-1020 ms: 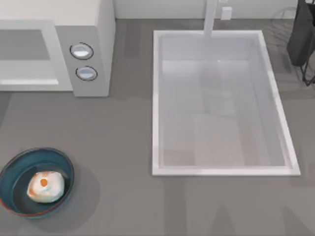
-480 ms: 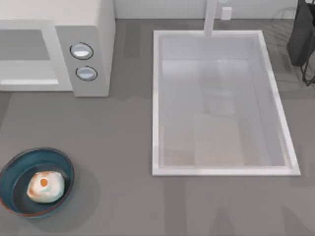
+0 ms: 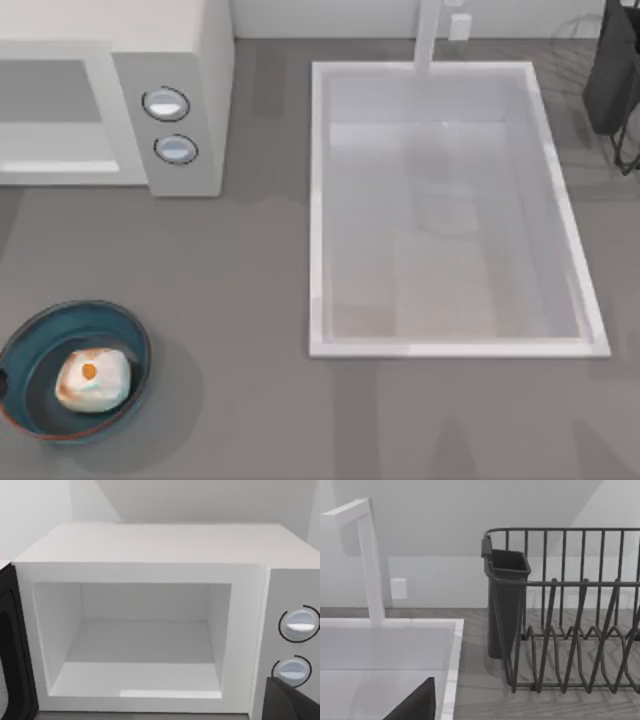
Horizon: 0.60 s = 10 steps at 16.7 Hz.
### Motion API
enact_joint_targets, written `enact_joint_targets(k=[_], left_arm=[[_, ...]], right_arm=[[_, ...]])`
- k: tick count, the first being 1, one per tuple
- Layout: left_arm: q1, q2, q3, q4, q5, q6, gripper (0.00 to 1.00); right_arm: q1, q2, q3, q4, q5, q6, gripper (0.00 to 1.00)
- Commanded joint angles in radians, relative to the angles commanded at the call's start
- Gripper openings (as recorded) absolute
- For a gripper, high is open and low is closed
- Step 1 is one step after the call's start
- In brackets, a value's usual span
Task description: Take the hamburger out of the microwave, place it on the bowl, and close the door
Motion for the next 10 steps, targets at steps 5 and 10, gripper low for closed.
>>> enact_joint_targets(k=[5,10], left_arm=[[-0.040,0.004,-0.007,0.012,-0.040,0.000,0.00],[0.026,0.065,0.050,-0.012,0.003,0.052,0.00]], right_arm=[[0.000,0.000,0.000,0.000,0.000,0.000,1.00],[0.000,0.000,0.000,0.000,0.000,0.000,1.00]])
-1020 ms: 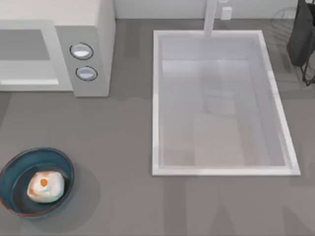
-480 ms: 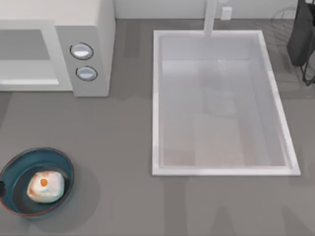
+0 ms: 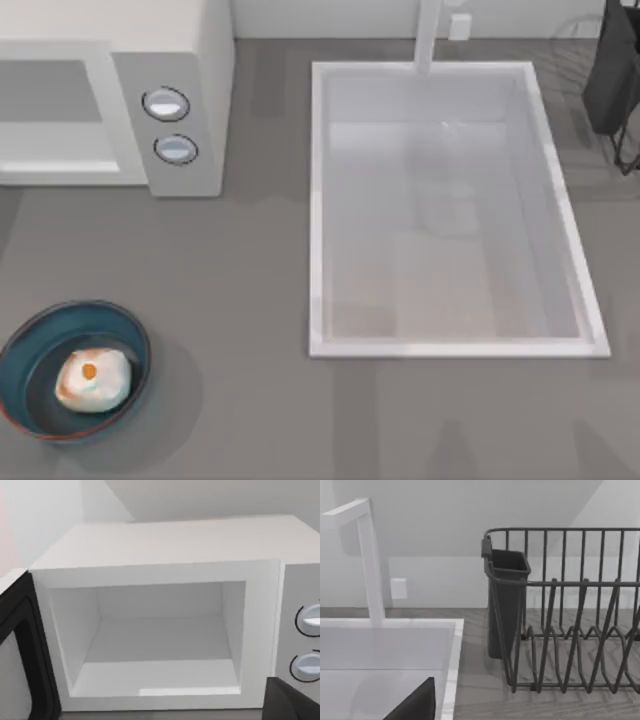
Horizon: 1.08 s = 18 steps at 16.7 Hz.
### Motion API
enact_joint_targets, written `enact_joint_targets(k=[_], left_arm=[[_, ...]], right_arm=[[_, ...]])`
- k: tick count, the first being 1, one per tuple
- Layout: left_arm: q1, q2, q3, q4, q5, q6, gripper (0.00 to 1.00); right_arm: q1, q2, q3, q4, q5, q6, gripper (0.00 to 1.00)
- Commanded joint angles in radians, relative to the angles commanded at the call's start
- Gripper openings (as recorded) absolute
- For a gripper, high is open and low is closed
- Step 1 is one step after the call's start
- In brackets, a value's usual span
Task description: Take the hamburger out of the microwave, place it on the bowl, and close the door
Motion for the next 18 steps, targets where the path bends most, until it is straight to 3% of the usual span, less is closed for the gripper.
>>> enact_joint_targets(k=[5,13,18], left_arm=[[0.286,0.312,0.228,-0.085,0.171,0.209,0.00],[0.874,1.119,0.718,-0.260,0.563,0.614,0.00],[1.154,1.570,0.967,-0.345,0.779,0.790,0.00]], right_arm=[[0.000,0.000,0.000,0.000,0.000,0.000,1.00],[0.000,0.000,0.000,0.000,0.000,0.000,1.00],[0.000,0.000,0.000,0.000,0.000,0.000,1.00]])
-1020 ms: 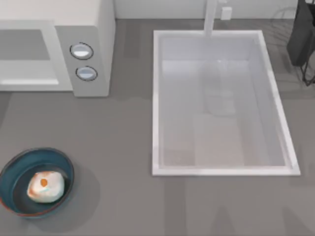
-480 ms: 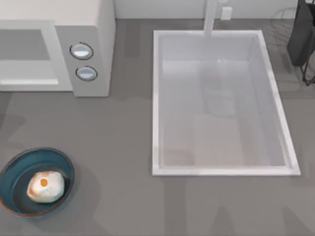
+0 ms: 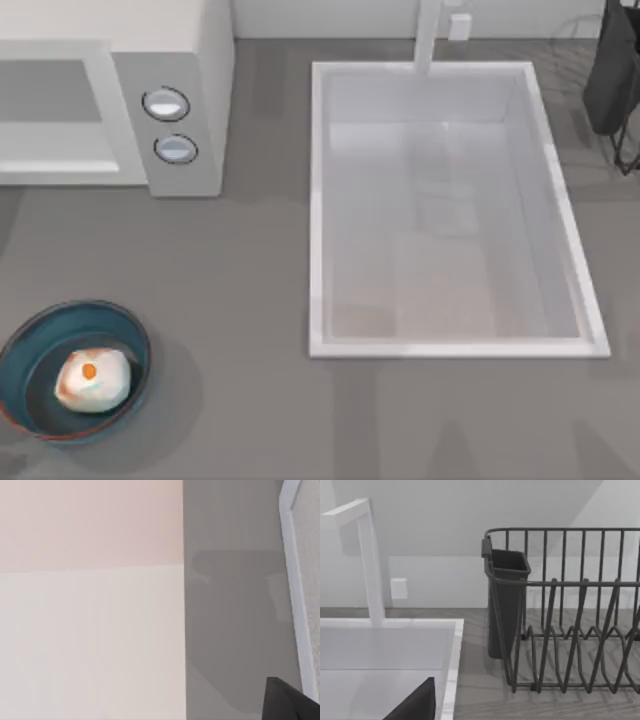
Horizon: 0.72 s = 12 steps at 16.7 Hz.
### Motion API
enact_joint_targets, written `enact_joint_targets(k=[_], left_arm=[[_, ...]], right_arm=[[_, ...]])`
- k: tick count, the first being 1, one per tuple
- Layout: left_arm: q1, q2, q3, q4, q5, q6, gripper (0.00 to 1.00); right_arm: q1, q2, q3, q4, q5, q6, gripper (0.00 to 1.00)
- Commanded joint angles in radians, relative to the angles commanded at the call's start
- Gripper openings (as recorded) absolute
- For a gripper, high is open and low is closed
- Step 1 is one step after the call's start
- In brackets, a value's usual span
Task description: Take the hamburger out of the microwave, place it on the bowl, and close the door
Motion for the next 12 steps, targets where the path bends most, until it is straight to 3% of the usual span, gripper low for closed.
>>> enact_joint_targets(k=[5,12], left_arm=[[0.109,0.227,0.132,-0.042,0.122,0.082,0.00],[0.110,0.242,0.135,-0.041,0.129,0.087,0.00]], right_arm=[[0.000,0.000,0.000,0.000,0.000,0.000,1.00],[0.000,0.000,0.000,0.000,0.000,0.000,1.00]])
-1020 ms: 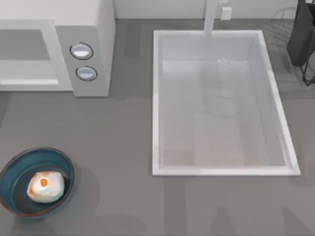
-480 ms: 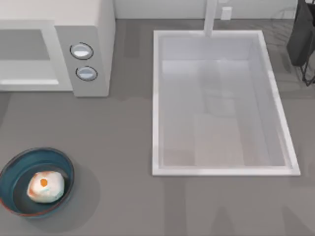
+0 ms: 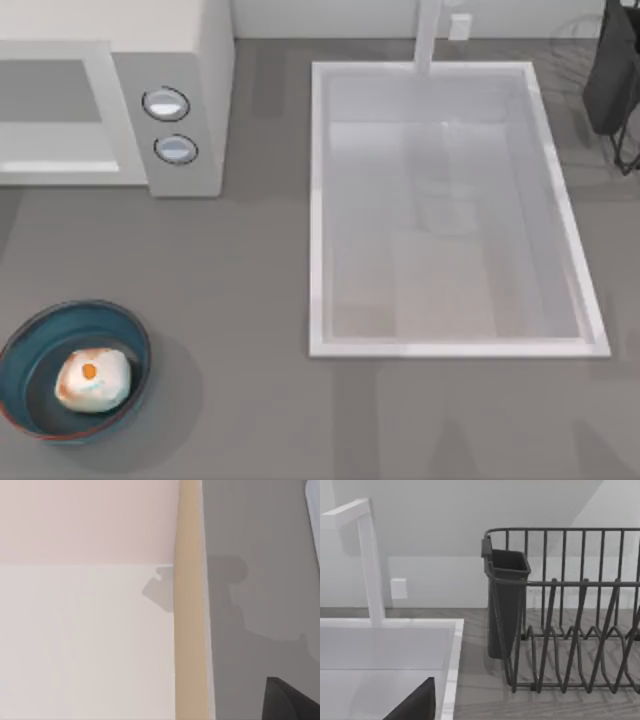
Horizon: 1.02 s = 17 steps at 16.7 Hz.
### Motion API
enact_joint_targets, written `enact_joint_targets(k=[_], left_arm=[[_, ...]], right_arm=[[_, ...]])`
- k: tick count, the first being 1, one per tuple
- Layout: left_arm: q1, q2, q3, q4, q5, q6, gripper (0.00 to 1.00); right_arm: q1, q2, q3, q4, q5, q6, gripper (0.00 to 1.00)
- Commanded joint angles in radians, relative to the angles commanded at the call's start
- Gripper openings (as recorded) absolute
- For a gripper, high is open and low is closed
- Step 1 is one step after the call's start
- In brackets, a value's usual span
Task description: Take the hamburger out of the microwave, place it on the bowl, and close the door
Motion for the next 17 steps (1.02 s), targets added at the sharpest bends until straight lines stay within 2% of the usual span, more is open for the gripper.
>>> enact_joint_targets(k=[3,9,17], left_arm=[[0.002,0.027,-0.055,0.069,0.001,0.002,0.00],[0.007,0.108,-0.232,0.348,0.005,0.005,0.00],[-0.019,0.078,-0.297,0.398,-0.005,-0.019,0.00]], right_arm=[[0.000,0.000,0.000,0.000,0.000,0.000,1.00],[0.000,0.000,0.000,0.000,0.000,0.000,1.00],[0.000,0.000,0.000,0.000,0.000,0.000,1.00]])
